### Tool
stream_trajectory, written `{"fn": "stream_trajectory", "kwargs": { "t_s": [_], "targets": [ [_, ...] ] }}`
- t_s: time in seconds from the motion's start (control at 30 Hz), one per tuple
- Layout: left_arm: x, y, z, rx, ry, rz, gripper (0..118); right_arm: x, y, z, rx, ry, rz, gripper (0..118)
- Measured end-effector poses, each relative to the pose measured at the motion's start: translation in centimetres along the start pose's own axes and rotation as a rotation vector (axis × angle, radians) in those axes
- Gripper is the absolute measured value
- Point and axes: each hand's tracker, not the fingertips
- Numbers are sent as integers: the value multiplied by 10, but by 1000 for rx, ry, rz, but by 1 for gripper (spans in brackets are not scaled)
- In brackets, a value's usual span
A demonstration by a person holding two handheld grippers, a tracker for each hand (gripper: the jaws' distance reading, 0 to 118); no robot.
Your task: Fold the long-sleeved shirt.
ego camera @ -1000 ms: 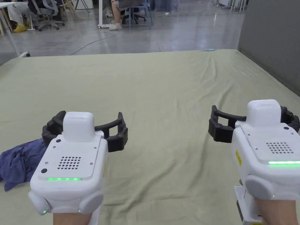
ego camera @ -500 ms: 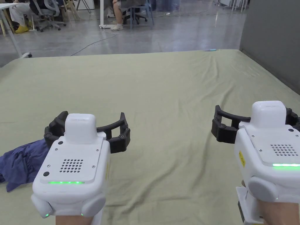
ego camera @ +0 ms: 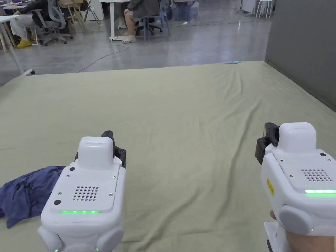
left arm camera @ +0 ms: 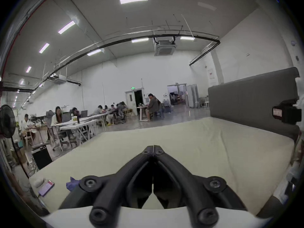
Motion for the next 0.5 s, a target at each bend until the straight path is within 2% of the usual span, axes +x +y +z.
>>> {"fn": "stream_trajectory", "kwargs": {
  "t_s": [0.1,0.2,0.3,0.37,0.5],
  "targets": [
    [-8,-2,-3,-18,-24,82,0,-10,0,-3,-3,18,-18,0],
    [-17,-6,-2,-12,39,69,0,-28,2,-8,-3,50,-4,0],
    [-41,-8,1,-27,102,99,0,-59,5,-16,8,148,-8,0],
    [-62,-10,8,-30,208,87,0,-88,8,-19,13,231,-3,0],
    [-102,-13,28,-49,318,75,0,-148,14,-22,21,391,-1,0]
  ]
}}
